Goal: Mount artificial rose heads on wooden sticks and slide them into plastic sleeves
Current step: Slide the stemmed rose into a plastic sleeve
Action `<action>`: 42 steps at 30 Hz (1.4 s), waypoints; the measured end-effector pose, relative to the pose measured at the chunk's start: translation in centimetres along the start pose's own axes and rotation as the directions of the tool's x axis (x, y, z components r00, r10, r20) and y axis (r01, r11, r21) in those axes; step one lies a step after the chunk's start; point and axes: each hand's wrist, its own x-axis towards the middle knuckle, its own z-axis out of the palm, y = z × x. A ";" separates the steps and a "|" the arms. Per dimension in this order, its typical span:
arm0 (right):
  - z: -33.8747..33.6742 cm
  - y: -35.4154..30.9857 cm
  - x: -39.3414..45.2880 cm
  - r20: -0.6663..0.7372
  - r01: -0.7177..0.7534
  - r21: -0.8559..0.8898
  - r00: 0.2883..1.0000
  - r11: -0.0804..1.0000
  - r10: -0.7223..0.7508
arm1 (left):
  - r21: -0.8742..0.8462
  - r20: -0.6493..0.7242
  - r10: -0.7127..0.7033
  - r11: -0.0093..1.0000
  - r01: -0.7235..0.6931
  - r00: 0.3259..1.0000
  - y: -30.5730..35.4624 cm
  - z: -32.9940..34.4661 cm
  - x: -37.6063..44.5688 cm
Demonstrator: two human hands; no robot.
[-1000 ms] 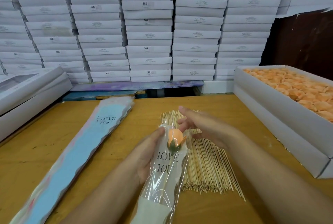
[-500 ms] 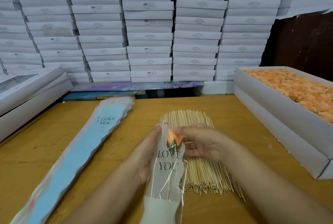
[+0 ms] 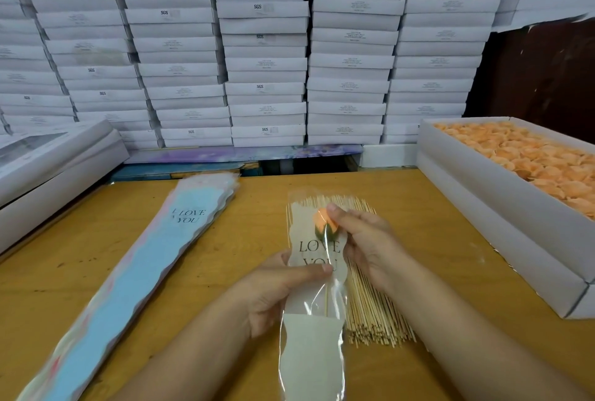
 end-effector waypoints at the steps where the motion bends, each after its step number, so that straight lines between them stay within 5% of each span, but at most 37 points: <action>1: 0.0 0.1 -0.1 0.016 0.006 0.007 1.000 1.000 -0.006 | -0.003 -0.008 0.004 1.000 -0.004 1.000 0.0 0.1 0.0; 10: -0.3 0.7 -0.5 0.085 -0.072 -0.178 0.992 0.981 0.088 | 0.016 -0.161 0.055 0.998 -0.053 0.985 -0.2 -0.3 0.5; 32: -1.4 0.2 0.1 -0.005 -0.025 -0.116 1.000 0.993 0.025 | -0.122 -0.099 -0.001 0.992 -0.011 0.995 0.0 -0.7 0.8; 38: -1.3 0.3 -0.5 0.211 -0.096 -0.139 0.970 0.986 0.124 | -0.163 -0.132 0.023 0.986 -0.044 0.991 0.0 -0.5 0.9; 42: -1.2 0.3 -0.4 0.131 -0.037 -0.078 0.990 0.996 0.047 | -0.124 -0.047 0.023 0.992 -0.029 0.999 0.3 -0.6 0.6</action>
